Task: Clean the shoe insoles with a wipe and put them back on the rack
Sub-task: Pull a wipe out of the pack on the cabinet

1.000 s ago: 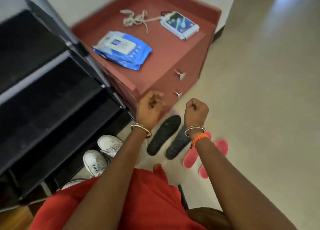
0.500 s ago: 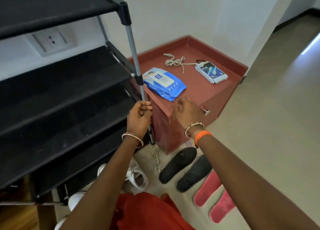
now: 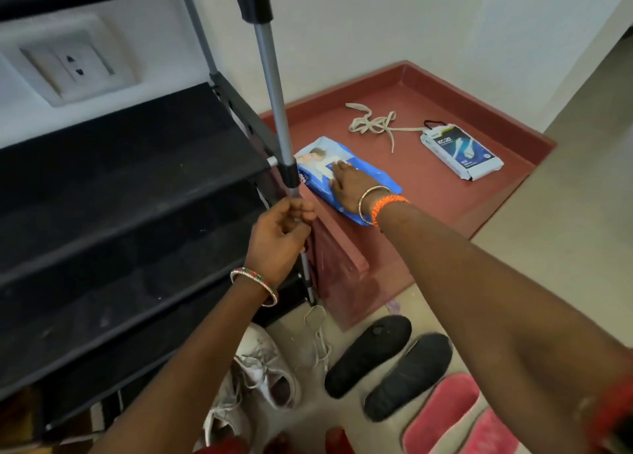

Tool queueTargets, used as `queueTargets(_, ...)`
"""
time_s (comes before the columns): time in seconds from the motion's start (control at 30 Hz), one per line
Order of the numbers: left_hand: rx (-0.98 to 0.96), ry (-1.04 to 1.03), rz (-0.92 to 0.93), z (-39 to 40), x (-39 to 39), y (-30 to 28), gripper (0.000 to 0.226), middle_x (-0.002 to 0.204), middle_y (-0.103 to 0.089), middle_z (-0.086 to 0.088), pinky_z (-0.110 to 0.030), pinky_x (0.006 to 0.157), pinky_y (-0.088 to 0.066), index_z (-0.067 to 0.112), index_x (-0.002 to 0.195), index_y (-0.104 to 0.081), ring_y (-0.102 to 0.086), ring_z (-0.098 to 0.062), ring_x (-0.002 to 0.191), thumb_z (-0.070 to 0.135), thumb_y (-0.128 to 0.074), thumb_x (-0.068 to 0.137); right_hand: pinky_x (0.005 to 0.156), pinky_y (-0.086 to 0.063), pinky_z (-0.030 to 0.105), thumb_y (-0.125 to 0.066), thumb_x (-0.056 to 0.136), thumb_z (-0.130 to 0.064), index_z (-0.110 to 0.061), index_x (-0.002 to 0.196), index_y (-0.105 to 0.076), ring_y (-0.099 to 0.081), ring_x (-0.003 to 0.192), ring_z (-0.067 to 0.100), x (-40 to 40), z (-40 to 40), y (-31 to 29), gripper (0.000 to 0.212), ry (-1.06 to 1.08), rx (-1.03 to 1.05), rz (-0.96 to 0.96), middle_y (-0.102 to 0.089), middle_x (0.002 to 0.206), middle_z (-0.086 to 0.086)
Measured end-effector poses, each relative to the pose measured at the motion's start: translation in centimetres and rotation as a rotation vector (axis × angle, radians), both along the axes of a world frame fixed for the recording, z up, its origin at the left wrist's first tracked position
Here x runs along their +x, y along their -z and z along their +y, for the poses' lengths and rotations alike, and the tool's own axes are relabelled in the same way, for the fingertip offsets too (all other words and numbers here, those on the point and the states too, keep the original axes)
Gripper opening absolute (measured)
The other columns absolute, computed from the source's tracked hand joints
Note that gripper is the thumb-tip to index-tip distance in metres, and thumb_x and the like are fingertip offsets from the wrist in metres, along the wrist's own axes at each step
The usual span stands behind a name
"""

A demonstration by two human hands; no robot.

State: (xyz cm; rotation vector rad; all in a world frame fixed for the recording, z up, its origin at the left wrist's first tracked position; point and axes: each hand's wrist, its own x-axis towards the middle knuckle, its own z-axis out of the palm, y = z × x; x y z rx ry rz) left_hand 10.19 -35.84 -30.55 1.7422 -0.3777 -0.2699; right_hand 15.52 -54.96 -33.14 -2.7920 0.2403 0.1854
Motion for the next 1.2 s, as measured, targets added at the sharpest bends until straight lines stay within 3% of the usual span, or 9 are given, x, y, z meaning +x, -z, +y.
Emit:
queueTargets(0.13, 0.004, -0.026, 0.015, 0.0, -0.1, 0.4, 0.036, 0.086, -0.065, 0.0, -0.014, 0.052, -0.048, 0.022, 0.084, -0.061, -0.058, -0.008, 0.072, -0.013, -0.049, 0.084, 0.11, -0.008, 0.023, -0.025, 0.103, -0.016, 0.0, 0.147, -0.013, -0.014, 0.144, 0.024, -2.3, 0.2, 0.9, 0.049, -0.002, 0.059, 0.011, -0.013, 0.156, 0.015)
queueTargets(0.37, 0.011, 0.014, -0.002, -1.1, -2.9, 0.0, 0.04, 0.08, -0.066, 0.002, -0.02, 0.071, -0.049, 0.023, 0.079, -0.063, -0.059, 0.0, 0.069, -0.014, -0.047, 0.08, 0.111, -0.009, 0.022, -0.029, 0.101, -0.014, -0.003, 0.148, -0.014, -0.015, 0.144, 0.022, -8.8, 0.3, 0.7, 0.05, 0.013, 0.05, 0.052, -0.013, 0.156, 0.014)
queueTargets(0.43, -0.012, -0.043, 0.034, -2.0, -3.7, -0.2, 0.039, 0.077, -0.065, -0.002, -0.024, 0.064, -0.046, 0.021, 0.076, -0.062, -0.056, 0.001, 0.056, -0.014, -0.044, 0.081, 0.11, -0.016, 0.024, -0.036, 0.099, -0.013, -0.01, 0.149, -0.017, -0.02, 0.142, 0.02, -10.2, 0.3, 0.2, 0.054, 0.038, 0.02, 0.094, -0.015, 0.157, 0.008)
queueTargets(0.53, -0.038, -0.118, 0.052, -4.3, -4.8, -0.6, 0.033, 0.074, -0.062, -0.006, -0.027, 0.056, -0.044, 0.017, 0.076, -0.058, -0.051, -0.007, 0.052, -0.013, -0.044, 0.081, 0.102, -0.036, 0.033, -0.045, 0.094, -0.019, -0.014, 0.142, -0.037, -0.042, 0.128, 0.028, -11.2, 0.1, -0.4, 0.049, 0.08, -0.044, 0.111, -0.042, 0.144, 0.007)
queueTargets(0.67, 0.387, 0.025, -0.322, -6.5, -3.5, 0.1, 0.032, 0.106, -0.064, -0.008, -0.037, 0.088, -0.045, 0.008, 0.113, -0.059, -0.059, -0.025, 0.096, 0.0, -0.051, 0.083, 0.086, -0.043, 0.035, -0.048, 0.092, -0.041, -0.021, 0.128, -0.051, -0.054, 0.11, 0.03, -12.7, 0.1, -0.6, 0.041, 0.082, -0.108, 0.083, -0.058, 0.118, 0.007)
queueTargets(0.83, 1.067, 0.303, -0.464, -7.6, -1.1, 1.2, 0.06, 0.143, -0.043, -0.007, -0.041, 0.115, -0.009, 0.012, 0.135, -0.042, -0.031, -0.026, 0.135, 0.042, -0.056, 0.085, 0.082, -0.045, 0.033, -0.058, 0.087, -0.047, -0.016, 0.116, -0.061, -0.058, 0.106, 0.03, -12.8, -0.1, -1.5, 0.042, 0.155, -0.16, -0.005, -0.065, 0.113, 0.007)
queueTargets(0.93, 1.107, 0.35, -0.401, -8.1, -0.6, 1.1, 0.076, 0.147, -0.037, -0.009, -0.046, 0.116, 0.003, 0.013, 0.142, -0.032, -0.023, -0.028, 0.14, 0.053, -0.056, 0.082, 0.076, -0.045, 0.032, -0.063, 0.081, -0.047, -0.015, 0.103, -0.066, -0.061, 0.099, 0.031, -12.3, 0.1, -1.6, 0.039, 0.19, -0.161, -0.029, -0.067, 0.106, 0.01)
queueTargets(1.07, 1.127, 0.389, -0.307, -8.3, -0.1, 0.3, 0.105, 0.144, -0.038, -0.022, -0.046, 0.115, 0.009, 0.017, 0.149, 0.015, -0.018, -0.032, 0.142, 0.05, -0.058, 0.082, 0.069, -0.041, 0.03, -0.059, 0.081, -0.053, -0.012, 0.1, -0.067, -0.062, 0.093, 0.032, -12.3, 0.6, -1.6, 0.045, 0.141, -0.218, -0.044, -0.068, 0.1, 0.011)
queueTargets(1.2, 1.236, 0.437, -0.264, -9.2, -0.3, -0.4, 0.105, 0.144, -0.042, -0.015, -0.051, 0.114, 0.005, 0.02, 0.146, 0.025, -0.024, -0.028, 0.141, 0.053, -0.053, 0.084, 0.064, -0.036, 0.03, -0.057, 0.083, -0.053, -0.01, 0.094, -0.066, -0.061, 0.091, 0.032, -12.7, 0.7, -1.5, 0.045, 0.121, -0.214, -0.057, -0.067, 0.095, 0.011)
